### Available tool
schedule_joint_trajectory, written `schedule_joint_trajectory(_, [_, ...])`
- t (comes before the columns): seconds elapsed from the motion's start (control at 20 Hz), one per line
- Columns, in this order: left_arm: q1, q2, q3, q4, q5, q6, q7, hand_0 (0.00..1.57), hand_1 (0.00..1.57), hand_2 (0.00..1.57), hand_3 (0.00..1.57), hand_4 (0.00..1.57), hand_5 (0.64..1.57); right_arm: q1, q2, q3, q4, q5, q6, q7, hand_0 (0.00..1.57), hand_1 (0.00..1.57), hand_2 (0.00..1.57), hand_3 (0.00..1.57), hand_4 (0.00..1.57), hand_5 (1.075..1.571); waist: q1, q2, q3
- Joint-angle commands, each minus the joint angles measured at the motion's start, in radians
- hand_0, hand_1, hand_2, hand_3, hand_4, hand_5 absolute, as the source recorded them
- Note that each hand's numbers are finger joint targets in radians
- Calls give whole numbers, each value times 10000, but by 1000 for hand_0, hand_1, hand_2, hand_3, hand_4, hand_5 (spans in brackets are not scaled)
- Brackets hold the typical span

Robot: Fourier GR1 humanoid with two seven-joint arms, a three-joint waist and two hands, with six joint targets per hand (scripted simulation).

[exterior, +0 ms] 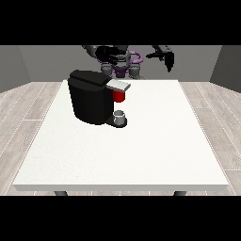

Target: Insert the coffee pod into the coffee machine and close the lid

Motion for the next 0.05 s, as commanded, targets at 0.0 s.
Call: schedule_joint_trajectory(0.0, [353, 426, 433, 141, 186, -165, -333, 0, 0, 0, 0, 192, 1571, 1991, 106, 468, -397, -397, -204, -1066, 0, 0, 0, 0, 157, 1571, -511, -129, 2])
